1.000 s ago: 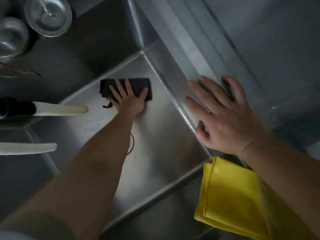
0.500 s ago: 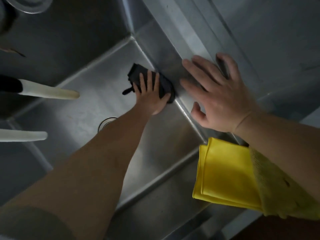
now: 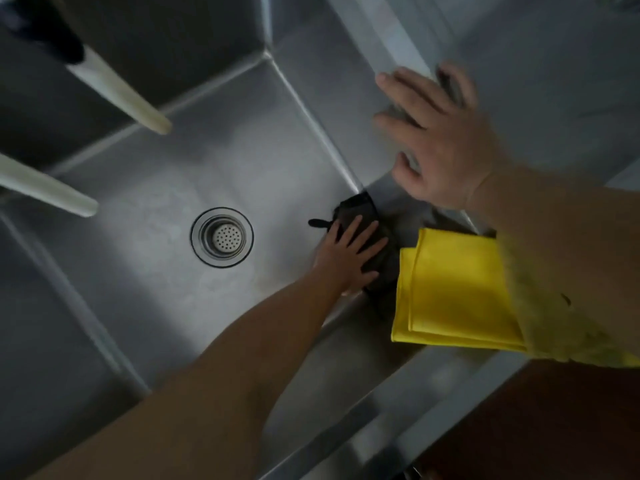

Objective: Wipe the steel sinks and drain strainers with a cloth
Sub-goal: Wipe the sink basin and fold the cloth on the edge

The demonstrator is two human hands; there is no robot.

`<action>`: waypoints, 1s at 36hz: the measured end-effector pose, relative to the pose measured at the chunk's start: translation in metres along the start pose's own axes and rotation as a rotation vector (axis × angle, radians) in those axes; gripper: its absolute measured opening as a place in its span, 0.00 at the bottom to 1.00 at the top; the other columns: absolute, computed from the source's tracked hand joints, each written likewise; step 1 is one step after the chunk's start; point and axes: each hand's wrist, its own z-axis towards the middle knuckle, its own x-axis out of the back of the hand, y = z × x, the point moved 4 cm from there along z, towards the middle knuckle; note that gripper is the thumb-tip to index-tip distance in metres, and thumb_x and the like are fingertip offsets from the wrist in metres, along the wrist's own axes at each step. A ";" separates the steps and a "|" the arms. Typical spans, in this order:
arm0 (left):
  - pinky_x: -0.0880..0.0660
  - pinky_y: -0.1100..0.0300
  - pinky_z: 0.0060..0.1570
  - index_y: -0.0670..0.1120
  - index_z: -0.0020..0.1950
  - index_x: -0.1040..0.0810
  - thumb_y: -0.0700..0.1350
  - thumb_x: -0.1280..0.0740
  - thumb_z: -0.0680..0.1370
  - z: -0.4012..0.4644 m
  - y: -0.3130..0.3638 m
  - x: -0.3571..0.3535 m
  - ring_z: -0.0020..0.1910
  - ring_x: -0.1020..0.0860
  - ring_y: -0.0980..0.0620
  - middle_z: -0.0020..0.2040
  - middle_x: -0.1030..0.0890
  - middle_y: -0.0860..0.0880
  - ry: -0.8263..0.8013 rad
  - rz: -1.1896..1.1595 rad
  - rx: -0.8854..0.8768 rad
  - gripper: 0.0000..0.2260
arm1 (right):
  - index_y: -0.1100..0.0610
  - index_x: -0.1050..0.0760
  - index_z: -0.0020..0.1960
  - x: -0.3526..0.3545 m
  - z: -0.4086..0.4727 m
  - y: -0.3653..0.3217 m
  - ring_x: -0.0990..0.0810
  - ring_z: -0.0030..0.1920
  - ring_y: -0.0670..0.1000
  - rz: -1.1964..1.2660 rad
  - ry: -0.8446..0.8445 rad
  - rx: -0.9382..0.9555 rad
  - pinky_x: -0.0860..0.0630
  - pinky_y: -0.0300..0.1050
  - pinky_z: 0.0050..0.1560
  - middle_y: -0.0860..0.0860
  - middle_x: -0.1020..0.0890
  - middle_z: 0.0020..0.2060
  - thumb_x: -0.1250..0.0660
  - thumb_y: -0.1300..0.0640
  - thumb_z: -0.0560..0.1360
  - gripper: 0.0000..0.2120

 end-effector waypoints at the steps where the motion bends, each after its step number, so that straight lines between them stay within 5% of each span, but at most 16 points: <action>1: 0.63 0.38 0.74 0.61 0.80 0.60 0.69 0.52 0.80 -0.002 -0.004 0.001 0.80 0.63 0.44 0.82 0.61 0.52 -0.014 0.017 -0.003 0.32 | 0.57 0.27 0.67 -0.001 0.000 -0.001 0.38 0.76 0.60 -0.016 -0.005 0.006 0.43 0.67 0.73 0.58 0.38 0.78 0.39 0.52 0.73 0.23; 6: 0.64 0.37 0.73 0.63 0.79 0.63 0.70 0.53 0.80 -0.021 -0.043 0.009 0.80 0.64 0.46 0.81 0.64 0.54 -0.036 -0.005 0.112 0.32 | 0.56 0.26 0.70 -0.002 0.003 -0.012 0.42 0.77 0.68 -0.094 -0.096 0.016 0.47 0.77 0.70 0.64 0.38 0.76 0.31 0.54 0.68 0.29; 10: 0.63 0.37 0.75 0.62 0.80 0.58 0.67 0.45 0.79 -0.055 -0.081 0.024 0.80 0.62 0.45 0.82 0.62 0.51 -0.001 -0.176 0.269 0.34 | 0.55 0.27 0.71 0.001 0.002 -0.017 0.44 0.76 0.70 -0.089 -0.139 0.043 0.49 0.81 0.68 0.59 0.23 0.64 0.32 0.56 0.68 0.30; 16: 0.53 0.40 0.77 0.62 0.81 0.56 0.59 0.38 0.79 -0.137 -0.098 0.025 0.81 0.57 0.42 0.83 0.57 0.50 0.198 -0.439 0.439 0.36 | 0.47 0.38 0.78 0.007 0.007 -0.038 0.54 0.78 0.69 -0.195 -0.313 0.133 0.58 0.78 0.71 0.59 0.45 0.80 0.30 0.49 0.71 0.38; 21: 0.49 0.41 0.76 0.54 0.82 0.53 0.66 0.49 0.77 -0.228 -0.122 -0.029 0.80 0.52 0.39 0.83 0.53 0.45 0.239 -0.614 1.073 0.36 | 0.45 0.54 0.81 -0.030 -0.007 -0.126 0.64 0.80 0.57 0.168 -0.439 0.307 0.64 0.68 0.74 0.51 0.62 0.81 0.41 0.41 0.77 0.37; 24: 0.48 0.38 0.76 0.49 0.82 0.50 0.61 0.48 0.81 -0.267 -0.119 -0.059 0.79 0.48 0.35 0.82 0.49 0.40 0.249 -0.646 1.404 0.33 | 0.47 0.67 0.80 -0.082 -0.003 -0.158 0.71 0.78 0.54 0.270 -0.643 0.182 0.67 0.62 0.75 0.48 0.69 0.78 0.50 0.39 0.81 0.36; 27: 0.48 0.40 0.76 0.44 0.81 0.45 0.56 0.43 0.84 -0.281 -0.107 -0.079 0.77 0.44 0.31 0.80 0.44 0.34 0.280 -0.627 1.542 0.30 | 0.53 0.65 0.81 -0.130 -0.004 -0.169 0.66 0.80 0.54 0.354 -0.737 -0.017 0.62 0.59 0.78 0.51 0.64 0.80 0.53 0.40 0.83 0.35; 32: 0.55 0.38 0.76 0.56 0.82 0.58 0.64 0.50 0.82 -0.267 -0.104 -0.114 0.80 0.57 0.37 0.82 0.59 0.42 0.220 -0.790 1.674 0.32 | 0.52 0.74 0.78 -0.176 -0.026 -0.174 0.69 0.79 0.51 0.471 -0.610 -0.125 0.59 0.58 0.79 0.49 0.69 0.79 0.55 0.43 0.84 0.34; 36: 0.60 0.38 0.76 0.60 0.80 0.63 0.67 0.53 0.81 -0.265 -0.107 -0.138 0.80 0.62 0.40 0.82 0.63 0.44 0.244 -0.790 1.684 0.32 | 0.50 0.69 0.80 -0.190 -0.007 -0.167 0.67 0.79 0.50 0.517 -0.504 -0.281 0.60 0.58 0.79 0.47 0.66 0.79 0.57 0.43 0.83 0.31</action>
